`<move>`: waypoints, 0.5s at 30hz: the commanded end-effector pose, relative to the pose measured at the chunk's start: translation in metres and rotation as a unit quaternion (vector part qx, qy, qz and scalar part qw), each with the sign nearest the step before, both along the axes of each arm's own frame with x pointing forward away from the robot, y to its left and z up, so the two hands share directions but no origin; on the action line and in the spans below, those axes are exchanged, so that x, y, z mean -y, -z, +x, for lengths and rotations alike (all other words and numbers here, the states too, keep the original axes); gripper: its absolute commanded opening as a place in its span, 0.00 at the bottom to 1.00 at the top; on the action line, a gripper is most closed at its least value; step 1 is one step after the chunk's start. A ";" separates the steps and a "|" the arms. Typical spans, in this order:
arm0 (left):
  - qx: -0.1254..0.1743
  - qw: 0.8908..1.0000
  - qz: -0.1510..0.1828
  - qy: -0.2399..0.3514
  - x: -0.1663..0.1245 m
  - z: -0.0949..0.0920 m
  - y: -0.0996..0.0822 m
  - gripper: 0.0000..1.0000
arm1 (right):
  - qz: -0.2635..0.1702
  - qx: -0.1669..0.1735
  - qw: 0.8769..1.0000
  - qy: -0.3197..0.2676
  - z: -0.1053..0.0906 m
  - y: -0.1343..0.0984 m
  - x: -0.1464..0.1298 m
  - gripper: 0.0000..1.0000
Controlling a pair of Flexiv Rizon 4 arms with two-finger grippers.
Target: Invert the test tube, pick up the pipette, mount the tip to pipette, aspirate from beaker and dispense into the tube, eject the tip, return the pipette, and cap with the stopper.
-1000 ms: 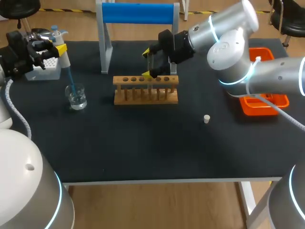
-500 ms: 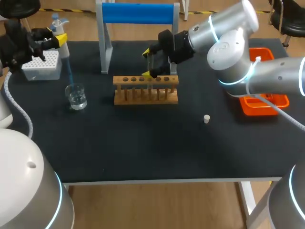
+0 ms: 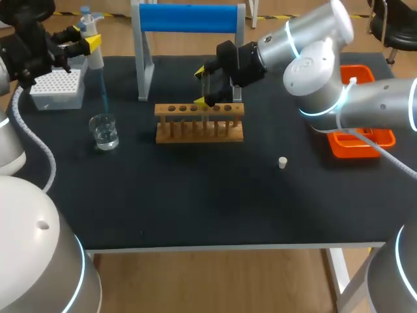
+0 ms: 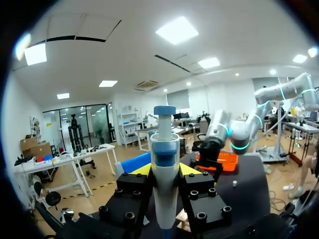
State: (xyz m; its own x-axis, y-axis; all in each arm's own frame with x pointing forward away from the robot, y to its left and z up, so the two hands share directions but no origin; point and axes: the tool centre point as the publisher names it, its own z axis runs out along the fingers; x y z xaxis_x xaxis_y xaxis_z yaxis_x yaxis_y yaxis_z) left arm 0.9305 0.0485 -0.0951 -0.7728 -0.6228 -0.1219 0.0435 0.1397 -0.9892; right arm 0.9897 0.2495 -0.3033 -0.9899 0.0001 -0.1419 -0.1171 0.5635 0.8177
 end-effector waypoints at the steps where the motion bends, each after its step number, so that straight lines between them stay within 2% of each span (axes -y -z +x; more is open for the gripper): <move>1: -0.023 1.000 0.013 0.006 0.011 0.003 -0.020 0.00 | -0.001 -0.001 1.000 -0.001 0.000 -0.001 0.001 1.00; 4: -0.032 0.999 0.007 0.013 0.026 0.003 -0.036 0.00 | -0.001 -0.001 1.000 -0.001 0.000 -0.001 0.001 1.00; 9: -0.027 0.999 0.005 0.039 0.058 0.001 -0.064 0.00 | -0.001 -0.001 1.000 -0.001 0.000 -0.001 0.001 1.00; 15: -0.029 0.998 -0.002 0.059 0.096 0.006 -0.087 0.00 | -0.001 -0.001 1.000 -0.001 0.000 -0.001 0.001 1.00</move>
